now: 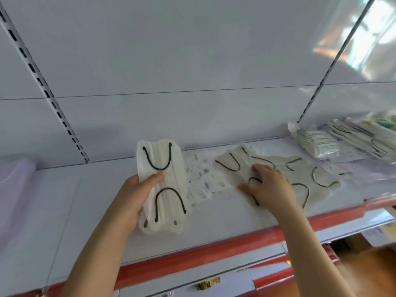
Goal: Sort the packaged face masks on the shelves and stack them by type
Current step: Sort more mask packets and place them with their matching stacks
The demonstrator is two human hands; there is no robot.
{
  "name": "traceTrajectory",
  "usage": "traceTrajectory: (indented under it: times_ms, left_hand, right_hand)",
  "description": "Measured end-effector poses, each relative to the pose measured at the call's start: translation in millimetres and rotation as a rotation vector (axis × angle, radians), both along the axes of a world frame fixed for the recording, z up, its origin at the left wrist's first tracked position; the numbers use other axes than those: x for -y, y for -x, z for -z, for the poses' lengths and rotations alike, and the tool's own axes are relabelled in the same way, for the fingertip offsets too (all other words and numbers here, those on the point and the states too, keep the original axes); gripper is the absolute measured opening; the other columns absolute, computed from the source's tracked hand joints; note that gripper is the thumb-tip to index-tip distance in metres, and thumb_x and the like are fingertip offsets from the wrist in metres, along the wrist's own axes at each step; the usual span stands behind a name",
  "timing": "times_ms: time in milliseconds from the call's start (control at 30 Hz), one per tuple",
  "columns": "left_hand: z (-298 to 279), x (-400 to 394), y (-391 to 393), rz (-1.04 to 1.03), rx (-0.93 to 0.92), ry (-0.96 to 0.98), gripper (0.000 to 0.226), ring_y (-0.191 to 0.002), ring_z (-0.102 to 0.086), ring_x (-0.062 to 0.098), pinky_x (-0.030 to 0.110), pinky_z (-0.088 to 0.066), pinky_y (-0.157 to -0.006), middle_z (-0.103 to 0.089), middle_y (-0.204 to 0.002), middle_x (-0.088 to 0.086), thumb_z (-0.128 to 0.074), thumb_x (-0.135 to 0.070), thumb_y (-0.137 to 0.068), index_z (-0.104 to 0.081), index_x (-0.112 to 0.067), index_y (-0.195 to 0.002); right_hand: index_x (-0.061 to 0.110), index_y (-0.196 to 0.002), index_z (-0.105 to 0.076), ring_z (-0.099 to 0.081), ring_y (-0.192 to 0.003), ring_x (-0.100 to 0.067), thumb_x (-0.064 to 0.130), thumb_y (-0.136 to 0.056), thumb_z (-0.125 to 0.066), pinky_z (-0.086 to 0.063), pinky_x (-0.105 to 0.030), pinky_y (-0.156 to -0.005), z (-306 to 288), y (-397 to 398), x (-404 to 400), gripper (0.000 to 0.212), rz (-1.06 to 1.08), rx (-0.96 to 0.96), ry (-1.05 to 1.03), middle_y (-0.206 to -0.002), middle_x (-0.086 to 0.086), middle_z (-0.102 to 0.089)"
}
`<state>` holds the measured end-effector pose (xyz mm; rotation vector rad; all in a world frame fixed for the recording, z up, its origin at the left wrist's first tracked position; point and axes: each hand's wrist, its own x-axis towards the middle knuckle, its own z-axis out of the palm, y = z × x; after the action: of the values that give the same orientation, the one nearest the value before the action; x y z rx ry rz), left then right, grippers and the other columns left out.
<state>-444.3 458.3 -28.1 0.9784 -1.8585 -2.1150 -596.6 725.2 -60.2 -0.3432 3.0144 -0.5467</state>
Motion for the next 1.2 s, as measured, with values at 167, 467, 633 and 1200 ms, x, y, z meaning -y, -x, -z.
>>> traceTrajectory:
  times_ms: [167, 467, 633, 1200]
  left_hand:
    - [-8, -9, 8, 0.01, -0.089, -0.034, 0.019, -0.09, -0.075, 0.027, 0.037, -0.057, -0.074, -0.079, -0.096, 0.007, -0.069, -0.024, -0.093, -0.072, -0.014, -0.109]
    - [-10, -20, 21, 0.107, -0.143, -0.12, 0.026, -0.098, -0.075, 0.026, 0.041, -0.057, -0.09, -0.078, -0.106, 0.009, -0.069, -0.021, -0.093, -0.071, -0.01, -0.116]
    - [-21, -5, -1, 0.139, -0.21, -0.078, 0.031, -0.102, -0.075, 0.027, 0.042, -0.058, -0.089, -0.077, -0.11, 0.01, -0.072, -0.014, -0.088, -0.07, -0.008, -0.119]
    - [-38, 171, -259, -0.607, -0.132, 0.204, 0.007, -0.052, -0.061, -0.003, 0.011, -0.045, -0.051, -0.066, -0.059, -0.015, -0.072, -0.014, -0.093, -0.072, -0.007, -0.094]
  right_hand:
    - [0.019, -0.108, -0.067, -0.062, -0.092, -0.032, 0.033, -0.09, -0.066, -0.04, -0.032, -0.064, -11, 6, -25, 0.023, 0.251, -0.183, 0.112, -0.098, -0.007, -0.069]
    - [0.018, -0.151, -0.036, -0.025, -0.146, -0.029, 0.071, -0.088, -0.038, -0.022, -0.046, -0.118, -20, -8, -30, 0.082, 0.163, -0.122, 0.144, -0.159, -0.005, -0.033]
    - [0.03, -0.141, -0.045, -0.06, -0.115, -0.004, 0.064, -0.073, -0.061, -0.05, -0.027, -0.094, -58, -70, 77, 0.077, -0.194, 0.285, 0.864, -0.131, 0.014, -0.058]
    - [0.008, -0.115, -0.068, -0.071, -0.099, -0.029, 0.002, -0.097, -0.054, -0.057, -0.042, -0.088, -82, -234, 362, 0.024, -0.789, 1.004, 0.964, -0.106, -0.011, -0.075]
